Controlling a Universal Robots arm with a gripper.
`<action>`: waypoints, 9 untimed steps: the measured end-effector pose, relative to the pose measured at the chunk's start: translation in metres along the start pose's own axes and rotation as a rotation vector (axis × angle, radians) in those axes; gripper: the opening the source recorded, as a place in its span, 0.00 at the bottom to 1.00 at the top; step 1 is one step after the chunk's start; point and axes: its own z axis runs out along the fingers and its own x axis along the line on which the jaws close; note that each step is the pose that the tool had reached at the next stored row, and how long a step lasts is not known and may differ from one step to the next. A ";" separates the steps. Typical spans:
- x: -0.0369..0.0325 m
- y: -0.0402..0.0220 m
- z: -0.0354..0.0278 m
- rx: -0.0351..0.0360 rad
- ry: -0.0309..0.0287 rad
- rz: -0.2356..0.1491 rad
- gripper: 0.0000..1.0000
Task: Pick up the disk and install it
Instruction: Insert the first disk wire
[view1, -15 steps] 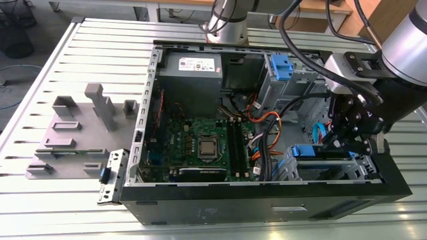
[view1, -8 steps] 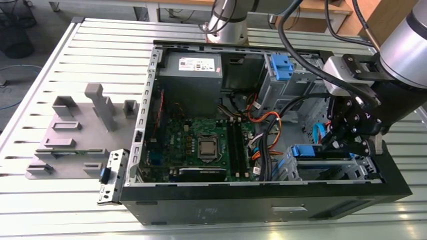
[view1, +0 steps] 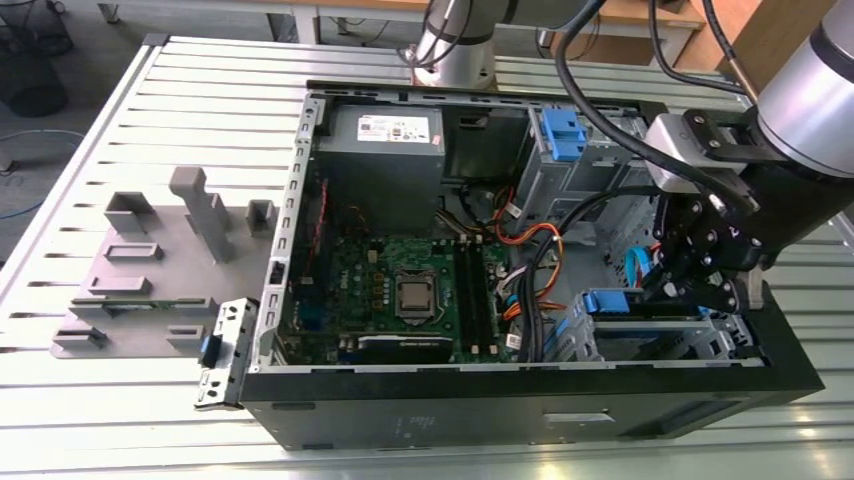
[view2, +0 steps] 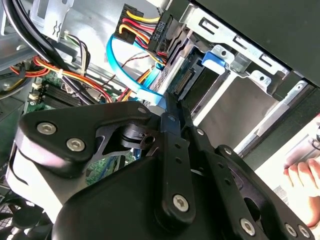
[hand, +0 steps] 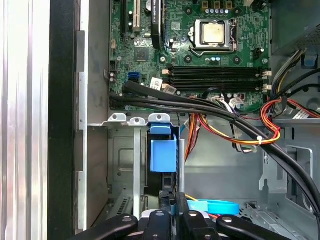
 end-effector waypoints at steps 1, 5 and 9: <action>0.0000 0.0000 0.0005 0.0001 -0.0010 0.000 0.17; 0.0001 0.0000 0.0000 -0.0001 0.0005 0.000 0.24; 0.0000 0.0001 -0.0073 -0.0001 0.0003 0.000 0.24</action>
